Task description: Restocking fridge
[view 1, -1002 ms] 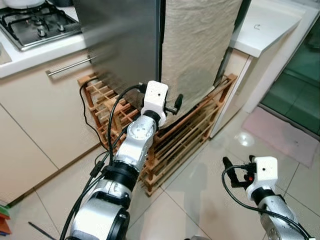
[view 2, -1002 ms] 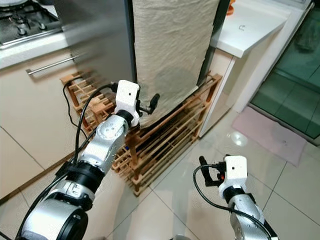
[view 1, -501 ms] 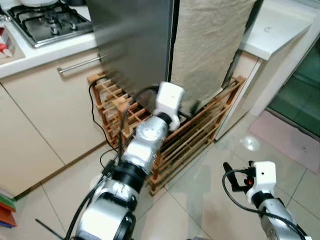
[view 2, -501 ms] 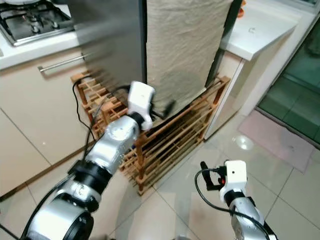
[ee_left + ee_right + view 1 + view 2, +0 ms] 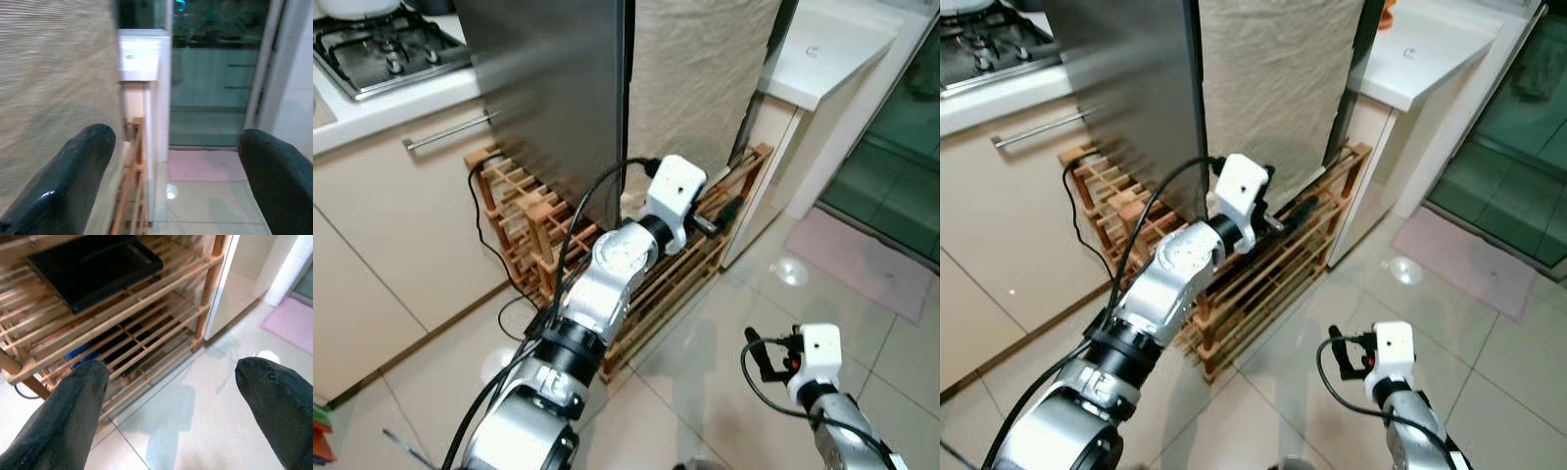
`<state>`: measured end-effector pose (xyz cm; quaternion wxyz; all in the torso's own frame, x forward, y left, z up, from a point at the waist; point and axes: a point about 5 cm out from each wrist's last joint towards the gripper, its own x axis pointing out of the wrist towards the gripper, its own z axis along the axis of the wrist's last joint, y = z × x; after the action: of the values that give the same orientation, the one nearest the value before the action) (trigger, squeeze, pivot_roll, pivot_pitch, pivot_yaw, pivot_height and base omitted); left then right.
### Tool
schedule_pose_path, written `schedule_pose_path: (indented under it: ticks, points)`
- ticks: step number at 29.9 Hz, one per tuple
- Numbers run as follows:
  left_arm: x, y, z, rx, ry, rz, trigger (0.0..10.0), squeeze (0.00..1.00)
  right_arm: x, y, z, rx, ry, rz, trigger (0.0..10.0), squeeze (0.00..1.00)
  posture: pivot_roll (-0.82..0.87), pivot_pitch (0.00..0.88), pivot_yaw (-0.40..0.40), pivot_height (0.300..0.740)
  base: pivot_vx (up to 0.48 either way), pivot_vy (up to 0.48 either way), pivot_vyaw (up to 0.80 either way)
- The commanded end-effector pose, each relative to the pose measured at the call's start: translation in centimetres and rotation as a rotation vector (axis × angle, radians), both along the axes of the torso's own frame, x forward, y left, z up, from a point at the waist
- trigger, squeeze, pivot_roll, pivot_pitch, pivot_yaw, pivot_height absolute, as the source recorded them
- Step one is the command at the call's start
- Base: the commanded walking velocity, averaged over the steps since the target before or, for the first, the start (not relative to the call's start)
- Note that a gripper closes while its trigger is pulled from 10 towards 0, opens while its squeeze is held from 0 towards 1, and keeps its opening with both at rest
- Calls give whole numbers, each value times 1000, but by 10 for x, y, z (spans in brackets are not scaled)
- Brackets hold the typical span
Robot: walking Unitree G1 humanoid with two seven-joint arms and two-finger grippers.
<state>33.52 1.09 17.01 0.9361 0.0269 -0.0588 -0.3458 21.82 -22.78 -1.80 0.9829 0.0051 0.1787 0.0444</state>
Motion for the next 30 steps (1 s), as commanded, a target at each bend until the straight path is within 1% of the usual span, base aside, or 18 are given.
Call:
schedule_pose_path:
  ticks: [1,3,5,8,15,18,20,24,30]
  points:
    - [3,15,-7,9,18,70,10000,0,-3,-10,-2,-19,13,-19,10000,0,-63,39,-23,740,0,0,0]
    - [5,25,-13,18,33,129,10000,0,-4,-13,-5,-19,22,-29,10000,0,-61,39,-22,740,0,0,0]
    - [7,33,-19,35,43,179,10000,0,-7,-18,-10,-19,52,-44,10000,0,-57,35,-23,740,0,0,0]
    - [8,35,-21,42,45,202,10000,0,-10,-21,-13,-17,74,-54,10000,0,-56,32,-23,740,0,0,0]
    - [12,35,-22,59,48,215,10000,0,-17,-31,-18,-19,127,-77,10000,0,-55,22,-25,740,0,0,0]
    - [14,34,-22,58,51,216,10000,0,-18,-32,-20,-20,142,-83,10000,0,-55,20,-26,740,0,0,0]
    - [15,30,-25,79,47,199,10000,0,-20,-35,-21,-20,152,-87,10000,0,-56,19,-25,740,0,0,0]
    - [22,30,-25,80,61,229,10000,0,-17,-28,-20,-11,129,-68,10000,0,-60,22,-23,740,0,0,0]
    - [27,30,-23,88,57,250,10000,0,-15,-23,-19,1,116,-27,10000,0,-65,27,-20,740,0,0,0]
